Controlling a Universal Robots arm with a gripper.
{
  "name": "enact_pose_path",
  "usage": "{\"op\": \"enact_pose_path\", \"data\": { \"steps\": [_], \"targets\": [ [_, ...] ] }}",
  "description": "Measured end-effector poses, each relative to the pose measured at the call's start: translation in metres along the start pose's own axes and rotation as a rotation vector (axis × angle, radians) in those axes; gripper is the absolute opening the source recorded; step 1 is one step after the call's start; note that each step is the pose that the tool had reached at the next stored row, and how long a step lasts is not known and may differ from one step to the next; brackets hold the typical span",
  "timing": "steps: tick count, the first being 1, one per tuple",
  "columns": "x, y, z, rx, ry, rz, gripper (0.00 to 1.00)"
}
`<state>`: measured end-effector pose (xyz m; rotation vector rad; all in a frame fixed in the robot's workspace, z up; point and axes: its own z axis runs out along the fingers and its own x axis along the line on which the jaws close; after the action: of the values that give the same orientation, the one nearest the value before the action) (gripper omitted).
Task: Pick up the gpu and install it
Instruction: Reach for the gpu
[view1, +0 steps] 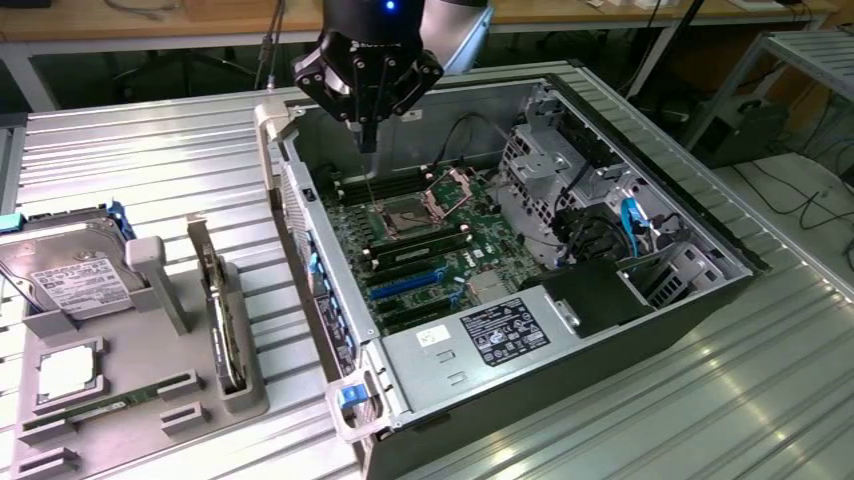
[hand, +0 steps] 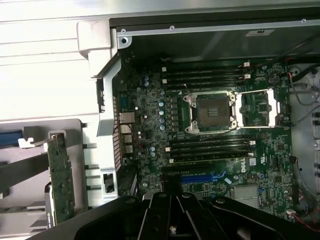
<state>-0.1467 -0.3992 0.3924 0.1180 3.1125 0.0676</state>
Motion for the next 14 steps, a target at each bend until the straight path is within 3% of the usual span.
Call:
{"op": "enact_pose_path", "data": {
  "steps": [14],
  "targets": [
    [0.013, -0.0015, -0.0003, -0.0001, -0.0001, 0.000, 0.11]
  ]
}}
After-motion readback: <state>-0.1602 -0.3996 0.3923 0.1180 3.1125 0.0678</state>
